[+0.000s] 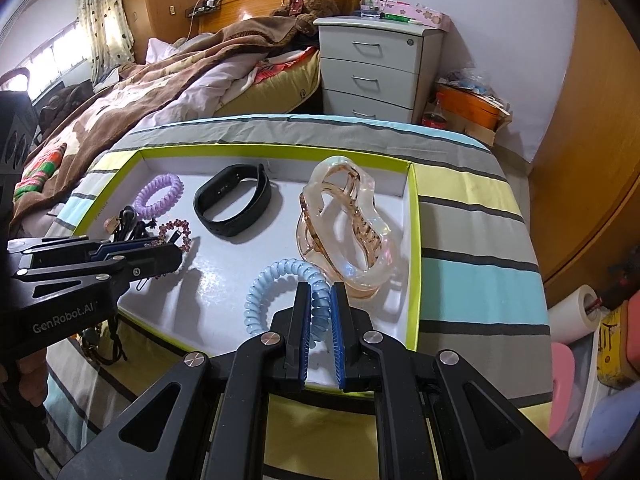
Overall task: Organize jewelry
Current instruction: 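Open the left tool to set the pink clip in the box, then open the right tool to release the blue coil into the box, then lower the right tool onto the black cord with teal bead and close it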
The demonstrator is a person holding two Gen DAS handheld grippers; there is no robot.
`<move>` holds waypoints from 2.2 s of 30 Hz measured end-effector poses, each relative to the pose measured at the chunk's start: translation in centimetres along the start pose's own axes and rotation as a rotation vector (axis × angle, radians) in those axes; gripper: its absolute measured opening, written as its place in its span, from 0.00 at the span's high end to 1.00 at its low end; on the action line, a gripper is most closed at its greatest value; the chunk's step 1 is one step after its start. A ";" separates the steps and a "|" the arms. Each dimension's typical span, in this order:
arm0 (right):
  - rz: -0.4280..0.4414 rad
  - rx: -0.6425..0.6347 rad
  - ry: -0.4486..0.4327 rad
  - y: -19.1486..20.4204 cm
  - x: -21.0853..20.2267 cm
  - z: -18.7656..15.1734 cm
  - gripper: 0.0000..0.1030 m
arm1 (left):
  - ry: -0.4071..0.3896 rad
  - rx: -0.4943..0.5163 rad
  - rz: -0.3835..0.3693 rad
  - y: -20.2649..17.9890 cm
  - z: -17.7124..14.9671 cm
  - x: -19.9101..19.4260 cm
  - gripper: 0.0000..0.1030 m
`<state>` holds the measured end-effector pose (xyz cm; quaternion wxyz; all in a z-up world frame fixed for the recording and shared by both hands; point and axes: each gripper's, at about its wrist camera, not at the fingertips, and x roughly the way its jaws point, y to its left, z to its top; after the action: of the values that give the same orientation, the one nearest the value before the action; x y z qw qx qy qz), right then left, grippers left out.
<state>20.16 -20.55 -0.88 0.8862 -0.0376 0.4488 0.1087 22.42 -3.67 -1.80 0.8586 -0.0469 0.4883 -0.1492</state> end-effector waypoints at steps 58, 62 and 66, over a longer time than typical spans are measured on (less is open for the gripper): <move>0.348 0.068 -0.054 6.0 -3.7 -3.2 0.74 | -0.186 -0.220 0.024 7.7 -7.2 -11.3 0.29; 0.374 0.084 -0.020 6.7 -2.5 -3.3 0.73 | -0.173 -0.241 0.023 8.6 -7.9 -11.0 0.29; 0.369 0.073 -0.003 7.3 -1.6 -3.2 0.73 | -0.168 -0.262 0.018 9.4 -8.7 -10.9 0.29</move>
<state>15.05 -14.24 -1.31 0.8527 0.0777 0.4504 0.2532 11.76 9.10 0.50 0.8843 -0.1664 0.4304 -0.0720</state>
